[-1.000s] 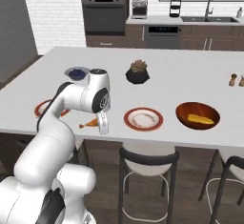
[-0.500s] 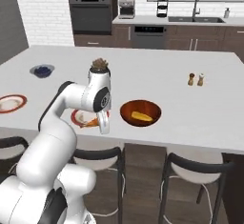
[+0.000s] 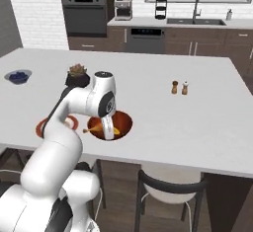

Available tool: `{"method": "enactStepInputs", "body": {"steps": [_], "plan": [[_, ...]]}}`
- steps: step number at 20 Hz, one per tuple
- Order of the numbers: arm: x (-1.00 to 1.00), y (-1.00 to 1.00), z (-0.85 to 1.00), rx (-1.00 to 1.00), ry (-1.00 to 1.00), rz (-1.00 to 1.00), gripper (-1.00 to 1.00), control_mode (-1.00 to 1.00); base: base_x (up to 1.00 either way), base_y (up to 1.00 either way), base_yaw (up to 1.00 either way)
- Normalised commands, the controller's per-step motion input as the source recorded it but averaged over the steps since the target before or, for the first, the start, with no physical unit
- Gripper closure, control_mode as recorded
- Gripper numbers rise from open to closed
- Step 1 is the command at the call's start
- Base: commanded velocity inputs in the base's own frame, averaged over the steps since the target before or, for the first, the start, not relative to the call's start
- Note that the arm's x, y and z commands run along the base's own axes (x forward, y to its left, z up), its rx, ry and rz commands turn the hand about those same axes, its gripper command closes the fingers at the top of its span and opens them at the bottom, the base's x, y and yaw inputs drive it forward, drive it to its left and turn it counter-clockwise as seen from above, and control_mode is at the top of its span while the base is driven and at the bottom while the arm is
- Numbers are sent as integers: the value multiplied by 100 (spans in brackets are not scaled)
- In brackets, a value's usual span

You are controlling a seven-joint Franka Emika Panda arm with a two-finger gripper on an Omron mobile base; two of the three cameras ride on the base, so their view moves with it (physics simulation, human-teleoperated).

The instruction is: Pick the chicken drumstick and corn from their plates and place them in the bowl. Then put the bowl in the fridge.

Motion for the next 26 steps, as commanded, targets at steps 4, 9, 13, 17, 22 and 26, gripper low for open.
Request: {"method": "enactStepInputs", "body": {"steps": [4, 9, 13, 17, 22, 26], "plan": [[0, 0, 0, 0, 0, 0, 100, 100, 28, 35, 0], [0, 0, 0, 0, 0, 0, 100, 100, 100, 26, 9], [0, 0, 0, 0, 0, 0, 100, 100, 100, 6, 16], [25, 0, -2, 1, 0, 4, 100, -100, 75, 0, 11], [96, 0, -31, 2, 0, 8, 100, -100, 0, 0, 0], [100, 6, -47, 1, 9, 3, 100, -100, 0, 0, 0]]}}
